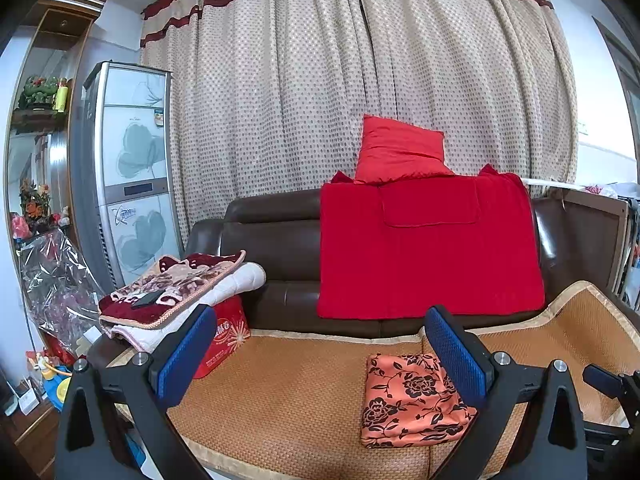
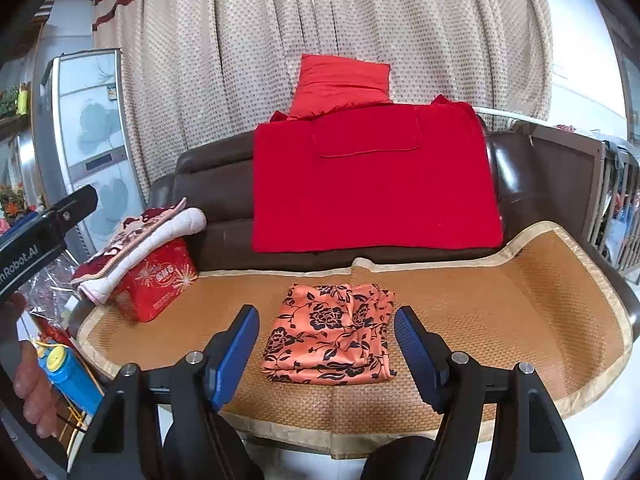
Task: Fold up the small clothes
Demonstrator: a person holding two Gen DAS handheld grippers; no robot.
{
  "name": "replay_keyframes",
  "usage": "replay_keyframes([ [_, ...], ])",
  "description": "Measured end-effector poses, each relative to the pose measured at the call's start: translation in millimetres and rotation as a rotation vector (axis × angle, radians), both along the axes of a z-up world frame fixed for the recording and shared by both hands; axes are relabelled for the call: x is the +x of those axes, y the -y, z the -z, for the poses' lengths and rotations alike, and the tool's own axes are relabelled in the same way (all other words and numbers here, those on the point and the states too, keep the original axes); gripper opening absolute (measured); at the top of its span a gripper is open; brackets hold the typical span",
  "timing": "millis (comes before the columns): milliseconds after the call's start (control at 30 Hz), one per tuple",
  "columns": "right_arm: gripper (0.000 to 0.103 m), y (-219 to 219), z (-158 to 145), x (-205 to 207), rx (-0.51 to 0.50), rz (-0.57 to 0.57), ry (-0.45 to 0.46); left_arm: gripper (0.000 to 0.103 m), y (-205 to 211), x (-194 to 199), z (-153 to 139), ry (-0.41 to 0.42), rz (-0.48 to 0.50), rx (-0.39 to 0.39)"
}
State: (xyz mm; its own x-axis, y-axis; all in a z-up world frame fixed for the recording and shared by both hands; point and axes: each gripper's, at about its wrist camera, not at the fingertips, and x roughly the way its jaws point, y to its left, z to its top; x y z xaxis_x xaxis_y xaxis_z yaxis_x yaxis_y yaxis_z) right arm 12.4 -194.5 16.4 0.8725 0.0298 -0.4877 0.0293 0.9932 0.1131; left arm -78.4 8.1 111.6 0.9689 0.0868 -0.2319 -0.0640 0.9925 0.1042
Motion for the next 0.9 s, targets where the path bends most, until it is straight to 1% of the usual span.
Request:
replay_keyframes([
  [233, 0.074, -3.1, 12.7, 11.5, -0.011, 0.023, -0.033, 0.103, -1.3, 6.9, 7.2, -0.017, -0.001, -0.001],
  [533, 0.074, -10.6, 23.8, 22.7, -0.026, 0.019, -0.060, 0.103, 1.3, 18.0, 19.8, -0.048, 0.011, 0.014],
  [900, 0.074, -16.4, 18.8, 26.9, -0.040, 0.056, -0.031, 0.103, -8.5, 21.2, 23.3, -0.053, -0.004, -0.005],
])
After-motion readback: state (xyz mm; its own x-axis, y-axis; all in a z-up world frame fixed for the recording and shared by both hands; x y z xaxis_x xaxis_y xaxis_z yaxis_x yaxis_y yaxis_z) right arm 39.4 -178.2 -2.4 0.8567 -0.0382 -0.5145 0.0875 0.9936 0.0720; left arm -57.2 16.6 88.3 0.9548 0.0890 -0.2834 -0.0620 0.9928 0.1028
